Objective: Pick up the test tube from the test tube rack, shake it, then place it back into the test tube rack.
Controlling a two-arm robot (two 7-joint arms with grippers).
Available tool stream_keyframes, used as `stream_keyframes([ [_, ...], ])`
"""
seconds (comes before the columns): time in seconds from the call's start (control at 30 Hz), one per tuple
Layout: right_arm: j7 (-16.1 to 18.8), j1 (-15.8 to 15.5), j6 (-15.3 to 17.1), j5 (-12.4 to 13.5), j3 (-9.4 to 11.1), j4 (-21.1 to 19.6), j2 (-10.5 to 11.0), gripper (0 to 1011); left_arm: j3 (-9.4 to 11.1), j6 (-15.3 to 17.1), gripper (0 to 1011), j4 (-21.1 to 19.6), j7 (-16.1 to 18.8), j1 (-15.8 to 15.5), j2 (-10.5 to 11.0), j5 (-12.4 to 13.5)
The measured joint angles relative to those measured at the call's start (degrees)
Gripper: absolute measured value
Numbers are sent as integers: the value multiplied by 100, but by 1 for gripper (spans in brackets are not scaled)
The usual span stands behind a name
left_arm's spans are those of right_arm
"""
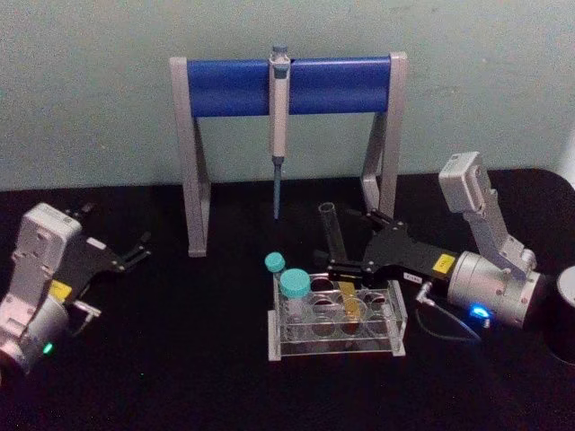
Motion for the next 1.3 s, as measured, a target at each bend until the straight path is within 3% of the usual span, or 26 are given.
stream_keyframes([
  [0.37, 52, 132, -41, -36, -61, 218, -97, 1000, 0, 0, 1001, 0, 0, 0, 0, 0],
  [1.2, 61, 128, -63, -28, -70, 225, -100, 1000, 0, 0, 1001, 0, 0, 0, 0, 0],
  [1.3, 60, 128, -63, -26, -68, 224, -99, 960, 0, 0, 1001, 0, 0, 0, 0, 0],
])
